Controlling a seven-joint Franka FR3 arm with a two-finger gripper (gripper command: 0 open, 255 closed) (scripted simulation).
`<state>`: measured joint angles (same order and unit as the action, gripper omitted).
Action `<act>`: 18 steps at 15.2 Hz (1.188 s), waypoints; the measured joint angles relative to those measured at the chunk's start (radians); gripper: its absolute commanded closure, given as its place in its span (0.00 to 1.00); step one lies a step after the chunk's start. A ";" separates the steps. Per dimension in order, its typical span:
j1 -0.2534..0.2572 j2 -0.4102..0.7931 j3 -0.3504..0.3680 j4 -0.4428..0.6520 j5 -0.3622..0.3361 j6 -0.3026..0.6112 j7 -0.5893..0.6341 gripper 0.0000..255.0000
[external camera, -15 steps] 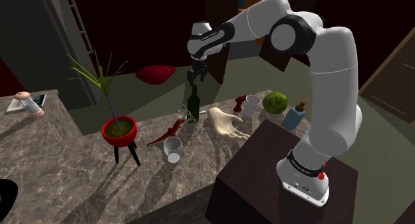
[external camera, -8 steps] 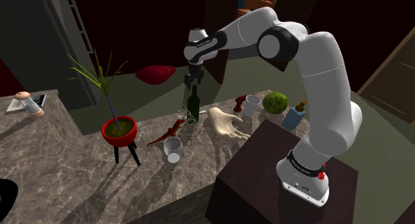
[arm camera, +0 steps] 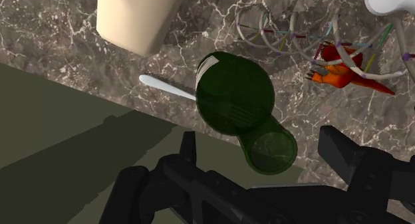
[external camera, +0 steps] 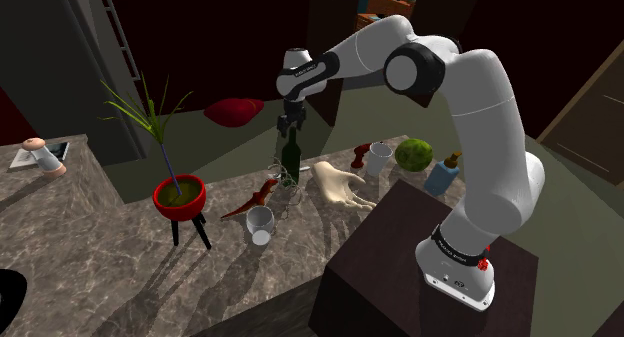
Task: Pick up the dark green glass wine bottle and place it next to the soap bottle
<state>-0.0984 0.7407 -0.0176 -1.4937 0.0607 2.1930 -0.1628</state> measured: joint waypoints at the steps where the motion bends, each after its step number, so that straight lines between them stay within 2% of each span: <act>1: 0.000 0.000 0.000 0.000 0.000 0.000 0.000 0.00; 2: 0.000 0.000 0.000 0.000 0.000 0.000 0.000 1.00; 12: 0.000 0.000 0.000 0.000 0.000 0.000 0.000 1.00; 18: 0.001 -0.040 -0.001 0.000 -0.001 -0.041 0.003 1.00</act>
<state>-0.0976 0.7004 -0.0185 -1.4936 0.0593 2.1525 -0.1602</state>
